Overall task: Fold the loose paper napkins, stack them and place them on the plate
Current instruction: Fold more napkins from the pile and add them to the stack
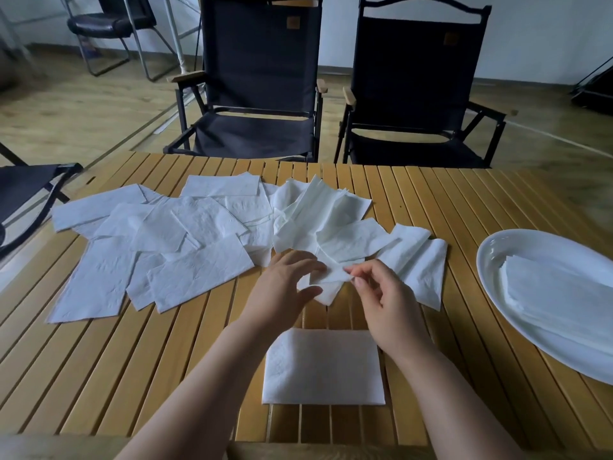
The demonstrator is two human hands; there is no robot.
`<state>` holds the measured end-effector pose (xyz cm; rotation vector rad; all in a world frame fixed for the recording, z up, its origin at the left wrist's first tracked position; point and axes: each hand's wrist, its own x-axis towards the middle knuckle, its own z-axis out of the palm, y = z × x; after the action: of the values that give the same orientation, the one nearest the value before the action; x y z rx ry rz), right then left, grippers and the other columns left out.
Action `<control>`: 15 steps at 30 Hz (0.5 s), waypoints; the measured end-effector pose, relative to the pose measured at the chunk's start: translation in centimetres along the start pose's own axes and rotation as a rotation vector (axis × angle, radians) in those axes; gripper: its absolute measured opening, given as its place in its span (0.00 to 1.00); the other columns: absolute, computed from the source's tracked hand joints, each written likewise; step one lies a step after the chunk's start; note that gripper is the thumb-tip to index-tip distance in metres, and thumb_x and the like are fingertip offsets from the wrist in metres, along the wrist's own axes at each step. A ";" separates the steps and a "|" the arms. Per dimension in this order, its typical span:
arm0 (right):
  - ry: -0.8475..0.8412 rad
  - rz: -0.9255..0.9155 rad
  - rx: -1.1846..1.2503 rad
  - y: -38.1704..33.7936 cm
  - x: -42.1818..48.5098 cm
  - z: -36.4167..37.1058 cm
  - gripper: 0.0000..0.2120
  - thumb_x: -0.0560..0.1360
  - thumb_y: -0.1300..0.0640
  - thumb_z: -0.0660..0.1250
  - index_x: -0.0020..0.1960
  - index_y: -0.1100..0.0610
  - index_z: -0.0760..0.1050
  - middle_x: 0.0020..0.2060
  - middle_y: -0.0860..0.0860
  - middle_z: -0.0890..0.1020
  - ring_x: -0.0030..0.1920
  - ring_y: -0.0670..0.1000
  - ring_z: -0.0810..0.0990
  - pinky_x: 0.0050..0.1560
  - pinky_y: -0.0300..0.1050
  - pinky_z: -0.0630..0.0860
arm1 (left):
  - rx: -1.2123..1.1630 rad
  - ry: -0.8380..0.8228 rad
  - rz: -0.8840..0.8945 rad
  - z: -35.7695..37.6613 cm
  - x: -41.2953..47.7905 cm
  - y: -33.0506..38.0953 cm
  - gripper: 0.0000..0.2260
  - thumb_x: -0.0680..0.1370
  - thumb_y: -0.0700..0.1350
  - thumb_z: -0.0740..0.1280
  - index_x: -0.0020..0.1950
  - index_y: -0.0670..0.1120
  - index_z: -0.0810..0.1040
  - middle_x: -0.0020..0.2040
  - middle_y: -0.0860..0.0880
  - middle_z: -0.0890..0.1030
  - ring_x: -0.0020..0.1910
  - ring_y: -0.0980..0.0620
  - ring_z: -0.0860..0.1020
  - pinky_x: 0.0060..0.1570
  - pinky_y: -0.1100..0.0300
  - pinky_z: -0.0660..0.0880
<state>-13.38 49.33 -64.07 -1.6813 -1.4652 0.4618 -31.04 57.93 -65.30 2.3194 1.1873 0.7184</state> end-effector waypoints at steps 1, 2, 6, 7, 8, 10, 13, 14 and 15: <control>-0.022 0.011 0.064 -0.4 -0.1 -0.3 0.05 0.82 0.57 0.63 0.52 0.48 0.75 0.51 0.36 0.81 0.52 0.35 0.80 0.46 0.28 0.77 | -0.014 0.023 -0.013 -0.2 0.0 0.0 0.13 0.75 0.46 0.74 0.59 0.54 0.82 0.63 0.56 0.78 0.61 0.53 0.72 0.56 0.64 0.65; -0.040 0.018 0.117 -0.7 -0.3 -0.6 0.05 0.82 0.58 0.63 0.51 0.49 0.74 0.49 0.35 0.82 0.52 0.35 0.80 0.46 0.29 0.77 | -0.034 0.046 -0.031 -0.3 0.1 0.1 0.12 0.75 0.44 0.74 0.57 0.55 0.83 0.63 0.56 0.77 0.60 0.53 0.72 0.55 0.63 0.65; -0.098 0.086 0.381 -1.2 -0.6 -1.5 0.03 0.81 0.54 0.63 0.52 0.50 0.75 0.49 0.38 0.83 0.55 0.41 0.81 0.53 0.36 0.79 | -0.120 0.056 -0.106 -1.2 0.3 0.5 0.13 0.75 0.41 0.73 0.54 0.58 0.83 0.63 0.61 0.75 0.59 0.54 0.68 0.53 0.61 0.67; -0.095 0.128 0.451 -1.2 -0.5 -1.7 0.05 0.79 0.52 0.63 0.52 0.50 0.75 0.48 0.40 0.83 0.54 0.43 0.82 0.53 0.38 0.79 | -0.144 0.056 -0.115 -1.5 0.3 0.6 0.12 0.75 0.42 0.73 0.52 0.59 0.83 0.63 0.61 0.76 0.59 0.54 0.69 0.54 0.61 0.69; -0.076 0.186 0.534 -1.3 -0.5 -1.8 0.06 0.78 0.50 0.64 0.53 0.50 0.76 0.47 0.42 0.83 0.53 0.45 0.83 0.53 0.40 0.80 | -0.172 0.057 -0.125 -1.8 0.3 0.7 0.10 0.75 0.45 0.73 0.51 0.59 0.83 0.62 0.61 0.77 0.59 0.54 0.70 0.54 0.60 0.70; -0.011 0.311 0.736 -1.1 -0.2 -1.9 0.05 0.79 0.53 0.65 0.52 0.52 0.77 0.47 0.45 0.83 0.52 0.49 0.83 0.54 0.46 0.81 | -0.233 0.043 -0.165 -2.7 0.3 0.8 0.05 0.75 0.49 0.73 0.51 0.58 0.83 0.57 0.60 0.80 0.55 0.57 0.74 0.52 0.61 0.71; 0.064 0.479 0.779 -0.7 0.3 -2.2 0.04 0.81 0.60 0.65 0.52 0.55 0.79 0.51 0.51 0.84 0.52 0.54 0.84 0.52 0.50 0.81 | -0.435 -0.083 -0.289 -4.2 0.1 1.1 0.04 0.77 0.52 0.70 0.50 0.55 0.84 0.47 0.57 0.84 0.45 0.61 0.80 0.43 0.64 0.76; 0.059 0.527 0.739 -0.4 0.3 -2.2 0.05 0.81 0.60 0.65 0.52 0.54 0.79 0.51 0.52 0.84 0.51 0.55 0.85 0.52 0.51 0.82 | -0.463 -0.129 -0.314 -4.6 0.0 1.2 0.04 0.78 0.52 0.70 0.47 0.55 0.84 0.44 0.57 0.84 0.41 0.60 0.80 0.42 0.63 0.75; 0.041 0.557 0.699 -0.1 0.3 -2.2 0.06 0.80 0.59 0.65 0.53 0.52 0.80 0.51 0.51 0.85 0.51 0.55 0.85 0.52 0.52 0.82 | -0.447 -0.171 -0.327 -4.8 -0.3 1.1 0.06 0.78 0.53 0.69 0.46 0.53 0.84 0.40 0.56 0.83 0.38 0.58 0.79 0.39 0.62 0.73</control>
<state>-11.74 48.85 -62.69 -1.4668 -0.6478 1.0889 -33.48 57.80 -60.99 1.7327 1.1530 0.5817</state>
